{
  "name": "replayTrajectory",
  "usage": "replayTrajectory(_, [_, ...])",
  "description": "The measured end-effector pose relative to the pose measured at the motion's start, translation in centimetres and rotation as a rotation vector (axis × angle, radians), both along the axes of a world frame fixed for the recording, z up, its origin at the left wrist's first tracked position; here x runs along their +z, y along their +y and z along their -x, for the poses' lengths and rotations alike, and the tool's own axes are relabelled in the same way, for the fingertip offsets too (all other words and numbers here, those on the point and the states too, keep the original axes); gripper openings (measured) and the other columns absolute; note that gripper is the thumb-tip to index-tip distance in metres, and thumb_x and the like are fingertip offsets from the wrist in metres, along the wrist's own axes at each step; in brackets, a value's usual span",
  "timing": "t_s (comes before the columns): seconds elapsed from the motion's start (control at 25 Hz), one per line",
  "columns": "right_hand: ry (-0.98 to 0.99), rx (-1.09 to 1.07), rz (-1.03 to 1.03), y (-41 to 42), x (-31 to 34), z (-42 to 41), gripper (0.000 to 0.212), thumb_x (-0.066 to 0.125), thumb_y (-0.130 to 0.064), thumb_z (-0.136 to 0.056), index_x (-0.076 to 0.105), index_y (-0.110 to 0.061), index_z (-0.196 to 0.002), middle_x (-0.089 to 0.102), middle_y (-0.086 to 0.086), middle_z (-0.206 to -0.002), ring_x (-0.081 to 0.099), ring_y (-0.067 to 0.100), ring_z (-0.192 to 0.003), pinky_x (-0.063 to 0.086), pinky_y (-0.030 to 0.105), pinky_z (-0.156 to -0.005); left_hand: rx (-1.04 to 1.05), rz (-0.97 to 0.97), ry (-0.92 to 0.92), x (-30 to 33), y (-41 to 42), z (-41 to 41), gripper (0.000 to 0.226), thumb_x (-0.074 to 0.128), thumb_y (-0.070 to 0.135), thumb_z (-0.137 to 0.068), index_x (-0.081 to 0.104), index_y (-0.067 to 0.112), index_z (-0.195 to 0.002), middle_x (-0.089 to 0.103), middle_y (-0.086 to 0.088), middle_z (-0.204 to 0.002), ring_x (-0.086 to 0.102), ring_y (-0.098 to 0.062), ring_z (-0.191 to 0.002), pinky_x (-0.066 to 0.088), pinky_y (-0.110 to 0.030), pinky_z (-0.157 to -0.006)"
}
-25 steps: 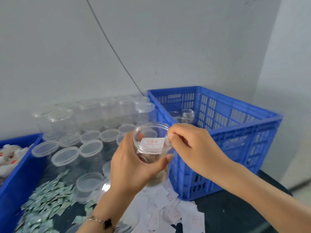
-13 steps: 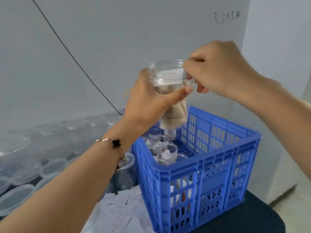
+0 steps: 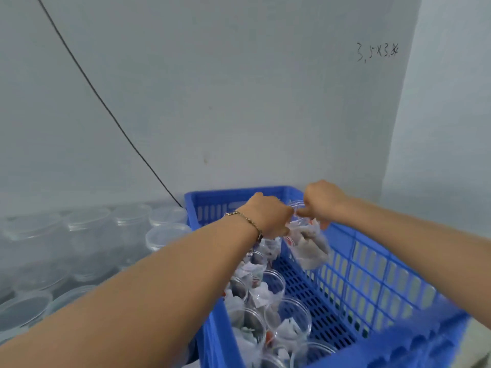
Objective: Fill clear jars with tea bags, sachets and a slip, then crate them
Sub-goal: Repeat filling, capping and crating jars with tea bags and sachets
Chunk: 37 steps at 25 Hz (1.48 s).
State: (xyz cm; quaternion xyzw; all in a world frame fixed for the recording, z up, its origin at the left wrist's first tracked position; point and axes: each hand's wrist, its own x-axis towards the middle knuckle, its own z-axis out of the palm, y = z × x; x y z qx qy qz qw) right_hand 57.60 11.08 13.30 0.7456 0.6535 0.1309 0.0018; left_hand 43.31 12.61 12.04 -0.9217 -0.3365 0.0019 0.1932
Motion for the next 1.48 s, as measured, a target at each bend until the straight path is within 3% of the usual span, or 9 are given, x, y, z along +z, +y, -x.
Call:
replayTrajectory(0.2, [0.051,-0.075,0.137,5.3,-5.1,-2.5,0.035,0.063,-0.031,-0.084,0.049,-0.018,-0.055,0.052,-0.004,-0.036,0.051,0.005,-0.034,0.037,0.020,-0.043,0.124,0.166,0.329,-2.8,3.9,-3.5,0.030,0.045,0.042,-0.099,0.054,0.016,-0.108,0.056,-0.001,-0.090,0.051,-0.020,-0.077,0.043,-0.034,-0.073])
replayTrajectory(0.36, [0.294,-0.128,0.422,6.8,-11.1,-2.6,0.029,0.060,-0.034,-0.087,0.052,-0.014,-0.067,0.057,-0.008,-0.041,0.050,0.004,-0.046,0.040,0.017,-0.049,0.187,0.271,0.570,-6.6,6.1,-4.4,0.046,0.039,0.051,-0.099,0.055,0.018,-0.126,0.060,-0.002,-0.121,0.058,-0.022,-0.102,0.049,-0.037,-0.087])
replayTrajectory(0.56, [1.011,-0.169,0.627,5.9,-13.6,-2.3,0.060,0.051,-0.026,-0.097,0.020,-0.015,-0.147,0.030,0.008,-0.149,0.057,0.016,-0.095,0.050,0.027,-0.082,0.161,0.384,0.663,-9.5,5.9,-4.9,0.053,0.030,0.048,-0.103,0.048,0.010,-0.135,0.053,-0.009,-0.132,0.054,-0.026,-0.117,0.043,-0.043,-0.102])
replayTrajectory(0.68, [1.306,-0.180,0.565,5.7,-14.4,-2.0,0.098,0.056,-0.029,-0.094,-0.028,-0.026,-0.144,-0.012,0.005,-0.159,0.008,0.027,-0.146,0.020,0.042,-0.116,0.182,0.325,0.647,-9.0,5.5,-5.1,0.054,0.035,0.050,-0.101,0.045,0.013,-0.139,0.054,-0.006,-0.134,0.055,-0.022,-0.108,0.046,-0.038,-0.093])
replayTrajectory(0.88, [1.054,-0.050,0.448,5.8,-10.8,-1.5,0.091,0.051,-0.047,-0.092,-0.022,-0.038,-0.145,-0.033,-0.006,-0.151,-0.021,0.022,-0.143,-0.003,0.055,-0.113,0.240,0.120,0.477,-5.9,4.7,-4.1,0.055,0.039,0.050,-0.100,0.038,0.016,-0.143,0.051,-0.007,-0.134,0.041,-0.024,-0.133,0.027,-0.040,-0.113])
replayTrajectory(1.0, [1.232,0.140,0.250,5.3,-6.3,0.2,0.087,0.056,-0.033,-0.091,-0.009,-0.036,-0.149,-0.015,-0.010,-0.158,-0.009,0.014,-0.145,-0.004,0.049,-0.115,0.270,0.310,0.058,-0.1,4.4,-0.3,0.036,0.053,0.037,-0.096,0.059,0.014,-0.123,0.061,-0.007,-0.123,0.056,-0.024,-0.111,0.041,-0.036,-0.099])
replayTrajectory(1.2, [1.350,0.466,0.183,3.2,0.4,6.0,0.077,0.061,-0.022,-0.082,0.022,-0.040,-0.147,0.011,-0.016,-0.156,0.006,0.007,-0.145,0.006,0.039,-0.115,0.495,0.128,0.097,6.8,4.8,11.8,0.047,0.054,0.046,-0.093,0.054,0.019,-0.131,0.055,-0.004,-0.134,0.053,-0.027,-0.122,0.041,-0.041,-0.105])
replayTrajectory(1.32, [1.176,0.586,0.192,2.7,1.6,12.1,0.060,0.060,-0.018,-0.088,0.038,-0.033,-0.142,0.014,-0.013,-0.156,0.014,0.007,-0.143,0.016,0.028,-0.108,0.748,0.278,0.198,4.8,4.4,19.2,0.063,0.063,0.045,-0.088,0.046,0.014,-0.140,0.051,-0.010,-0.139,0.050,-0.030,-0.126,0.039,-0.043,-0.107])
replayTrajectory(1.48, [0.621,0.587,0.238,3.2,0.4,20.3,0.059,0.065,-0.024,-0.087,0.042,-0.016,-0.141,0.041,0.004,-0.146,0.041,0.018,-0.132,0.033,0.023,-0.102,0.750,0.500,-0.115,-1.5,3.0,23.1,0.074,0.067,0.043,-0.085,0.038,0.009,-0.144,0.043,-0.011,-0.147,0.045,-0.030,-0.130,0.038,-0.042,-0.107])
